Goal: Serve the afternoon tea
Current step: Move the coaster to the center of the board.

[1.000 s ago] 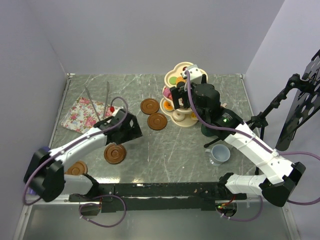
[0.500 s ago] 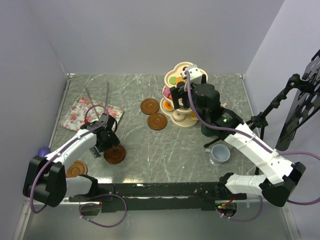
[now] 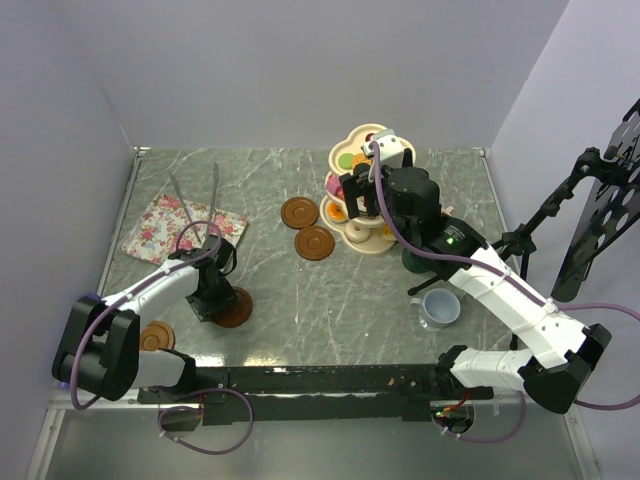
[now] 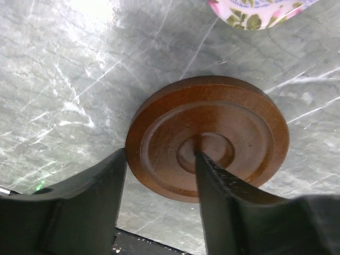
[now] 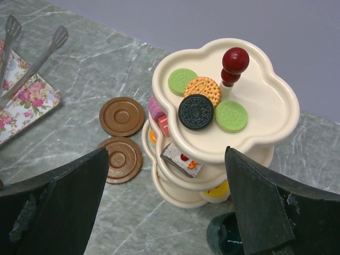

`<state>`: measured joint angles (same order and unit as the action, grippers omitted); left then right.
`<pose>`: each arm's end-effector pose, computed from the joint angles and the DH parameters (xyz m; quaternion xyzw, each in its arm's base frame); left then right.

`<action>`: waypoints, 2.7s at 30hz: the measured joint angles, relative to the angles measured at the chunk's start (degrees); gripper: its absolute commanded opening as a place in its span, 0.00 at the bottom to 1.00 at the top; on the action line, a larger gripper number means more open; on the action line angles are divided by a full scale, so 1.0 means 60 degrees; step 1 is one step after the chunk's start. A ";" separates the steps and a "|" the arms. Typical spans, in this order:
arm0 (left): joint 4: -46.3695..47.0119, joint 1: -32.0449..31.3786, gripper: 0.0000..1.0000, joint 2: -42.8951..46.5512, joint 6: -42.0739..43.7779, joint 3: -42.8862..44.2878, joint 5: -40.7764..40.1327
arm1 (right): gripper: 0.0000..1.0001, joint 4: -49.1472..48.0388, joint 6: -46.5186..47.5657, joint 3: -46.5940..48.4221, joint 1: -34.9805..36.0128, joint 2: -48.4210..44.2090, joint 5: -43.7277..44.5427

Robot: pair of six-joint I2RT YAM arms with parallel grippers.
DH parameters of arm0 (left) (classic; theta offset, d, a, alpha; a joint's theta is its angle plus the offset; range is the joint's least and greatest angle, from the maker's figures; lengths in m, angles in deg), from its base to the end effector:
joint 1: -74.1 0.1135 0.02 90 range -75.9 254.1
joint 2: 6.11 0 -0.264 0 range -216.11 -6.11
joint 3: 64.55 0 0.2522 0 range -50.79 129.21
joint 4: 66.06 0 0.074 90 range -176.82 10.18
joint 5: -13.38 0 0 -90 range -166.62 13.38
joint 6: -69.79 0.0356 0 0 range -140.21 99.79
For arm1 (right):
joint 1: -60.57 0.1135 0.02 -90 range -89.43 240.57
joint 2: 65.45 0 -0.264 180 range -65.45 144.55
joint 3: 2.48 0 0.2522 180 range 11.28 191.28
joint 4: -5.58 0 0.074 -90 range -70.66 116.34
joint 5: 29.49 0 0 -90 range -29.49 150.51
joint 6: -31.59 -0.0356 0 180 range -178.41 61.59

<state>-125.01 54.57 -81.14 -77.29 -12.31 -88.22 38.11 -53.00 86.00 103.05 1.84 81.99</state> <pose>0.1908 -0.0601 0.1631 -0.3263 0.9372 0.0347 0.1187 0.1993 0.1648 0.4271 -0.2005 0.7425 0.0613 0.6362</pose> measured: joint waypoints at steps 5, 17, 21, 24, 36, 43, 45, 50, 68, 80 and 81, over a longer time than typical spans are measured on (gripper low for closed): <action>0.0076 -0.0168 0.44 -0.0087 0.0280 -0.0007 -0.0015 | 0.95 0.0000 0.0000 0.0000 0.0000 0.0000 -0.0022; 0.0557 -0.3370 0.43 -0.2648 0.1147 0.2273 0.0127 | 0.95 0.0007 -0.0080 -0.0044 0.0000 -0.0007 0.0022; 0.0506 -0.3898 0.43 -0.3781 0.1636 0.3544 0.0444 | 0.95 0.0018 -0.0106 -0.0135 0.0000 -0.0066 0.0080; 0.0375 -0.4036 0.43 -0.4510 0.2007 0.4430 0.0667 | 0.95 0.0047 -0.0106 -0.0157 0.0000 -0.0091 0.0153; 0.0576 -0.4095 0.48 -0.5952 0.2659 0.6379 0.1213 | 0.95 0.0109 -0.0102 -0.0157 0.0000 -0.0117 0.0382; 0.1406 -0.4098 0.72 -0.5679 0.2616 0.6328 0.1129 | 0.93 0.0368 0.0095 -0.0175 0.0000 -0.0510 0.0229; 0.1632 -0.4087 0.78 -0.5060 0.2579 0.5963 0.1038 | 0.92 0.0452 0.0160 -0.0240 0.0025 -0.0801 -0.0055; 0.2007 -0.3770 0.91 -0.2561 0.2361 0.4594 0.0801 | 0.90 0.0579 0.0299 -0.0346 0.0437 -0.1158 -0.0656; 0.1566 0.1162 1.00 0.1752 0.2973 0.3424 -0.0113 | 0.70 0.1519 0.1089 -0.0470 0.2229 0.3938 -0.4095; 0.1501 0.1872 1.00 0.0852 0.3319 0.4594 0.0259 | 0.67 0.1220 0.1005 -0.0437 0.2229 0.5778 -0.3807; 0.1501 0.1891 1.00 0.0852 0.3315 0.4546 0.0295 | 0.68 0.1144 0.0998 -0.0554 0.2229 0.5785 -0.3650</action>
<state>-116.01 65.91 -76.02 -57.40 14.97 -86.45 44.97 -47.01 82.68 116.42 36.55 60.09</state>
